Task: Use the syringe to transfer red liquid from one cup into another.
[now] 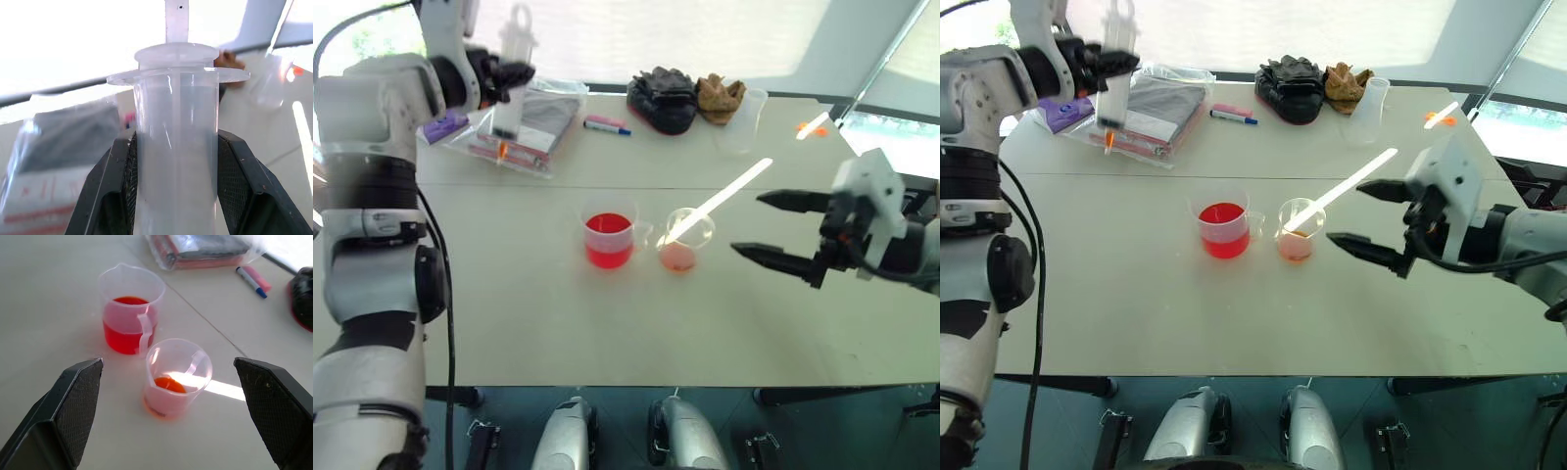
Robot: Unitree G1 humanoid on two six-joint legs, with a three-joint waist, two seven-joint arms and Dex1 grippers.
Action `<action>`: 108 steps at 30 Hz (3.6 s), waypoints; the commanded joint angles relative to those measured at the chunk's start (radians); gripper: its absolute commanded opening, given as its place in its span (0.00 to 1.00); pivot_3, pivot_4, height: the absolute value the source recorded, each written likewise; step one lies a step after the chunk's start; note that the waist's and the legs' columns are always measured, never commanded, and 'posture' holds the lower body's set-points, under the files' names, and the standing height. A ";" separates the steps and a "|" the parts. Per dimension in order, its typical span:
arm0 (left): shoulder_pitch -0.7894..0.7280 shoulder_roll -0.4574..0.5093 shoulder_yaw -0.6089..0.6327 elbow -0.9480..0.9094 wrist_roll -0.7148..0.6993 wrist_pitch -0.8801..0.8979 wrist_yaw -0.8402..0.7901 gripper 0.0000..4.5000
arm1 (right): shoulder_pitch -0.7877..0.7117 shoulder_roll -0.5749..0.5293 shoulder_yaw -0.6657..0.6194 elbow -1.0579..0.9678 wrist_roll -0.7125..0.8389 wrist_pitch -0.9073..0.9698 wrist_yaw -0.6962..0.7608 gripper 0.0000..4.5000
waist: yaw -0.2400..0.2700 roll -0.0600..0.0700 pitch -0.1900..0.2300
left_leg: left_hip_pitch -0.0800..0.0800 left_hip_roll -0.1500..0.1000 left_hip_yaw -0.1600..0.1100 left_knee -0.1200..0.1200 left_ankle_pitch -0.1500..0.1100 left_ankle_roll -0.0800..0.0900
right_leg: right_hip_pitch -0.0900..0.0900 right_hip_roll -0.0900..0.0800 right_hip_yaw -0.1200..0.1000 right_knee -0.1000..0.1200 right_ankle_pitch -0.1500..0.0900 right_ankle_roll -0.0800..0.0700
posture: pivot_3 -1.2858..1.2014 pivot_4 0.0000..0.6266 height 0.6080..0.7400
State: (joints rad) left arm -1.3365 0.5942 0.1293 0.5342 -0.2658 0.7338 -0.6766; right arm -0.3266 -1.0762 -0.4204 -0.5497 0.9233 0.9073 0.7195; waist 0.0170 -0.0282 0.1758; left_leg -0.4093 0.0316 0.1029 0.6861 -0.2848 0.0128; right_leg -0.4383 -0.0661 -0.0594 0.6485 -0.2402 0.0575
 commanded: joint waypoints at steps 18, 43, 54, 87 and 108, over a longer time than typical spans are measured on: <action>0.348 -0.352 0.035 -0.201 -0.231 -0.398 -0.197 0.36 | -0.579 0.298 0.291 0.070 -0.225 -0.085 -0.460 1.00 | -0.027 0.003 -0.001 | 0.001 0.002 0.001 -0.001 0.002 -0.002 | -0.002 0.004 0.002 0.002 0.001 0.000 | 0.52 0.24 1.00; 0.499 -0.316 -0.034 -0.357 -0.225 -0.391 -0.204 0.36 | -0.676 0.540 0.553 0.357 -0.650 -0.350 -0.286 1.00 | -0.030 0.003 -0.002 | 0.000 0.001 0.002 -0.001 0.001 0.001 | -0.002 0.003 0.002 0.002 0.002 0.000 | 0.52 0.24 1.00; 0.569 -0.304 -0.071 -0.412 -0.201 -0.399 -0.223 0.36 | -0.696 0.582 0.577 0.477 -0.765 -0.454 -0.232 1.00 | -0.030 0.003 -0.001 | 0.000 0.002 0.002 -0.001 0.001 0.001 | -0.002 0.003 0.002 0.002 0.002 0.000 | 0.52 0.24 1.00; 0.616 -0.312 -0.096 -0.276 -0.152 -0.521 -0.235 0.36 | -0.678 0.644 0.663 0.389 -0.944 -0.521 -0.084 0.01 | -0.030 0.003 -0.001 | 0.000 0.002 0.002 -0.001 0.001 0.001 | -0.002 0.003 0.002 0.001 0.002 0.000 | 0.52 0.24 1.00; 0.678 -0.297 -0.120 -0.307 -0.141 -0.505 -0.230 0.36 | -0.759 0.625 0.605 0.525 -1.032 -0.634 -0.161 0.01 | -0.031 0.003 -0.001 | 0.000 0.002 0.001 -0.001 0.001 0.001 | -0.002 0.003 0.002 0.001 0.002 0.000 | 0.52 0.24 1.00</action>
State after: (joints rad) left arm -0.6942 0.2833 0.0434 0.2242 -0.4264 0.2093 -0.8808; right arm -1.0021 -0.4387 0.2762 -0.0077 -0.0657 0.3158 0.6448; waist -0.0143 -0.0248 0.1744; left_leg -0.4091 0.0333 0.1043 0.6846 -0.2836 0.0136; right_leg -0.4407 -0.0632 -0.0574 0.6498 -0.2384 0.0579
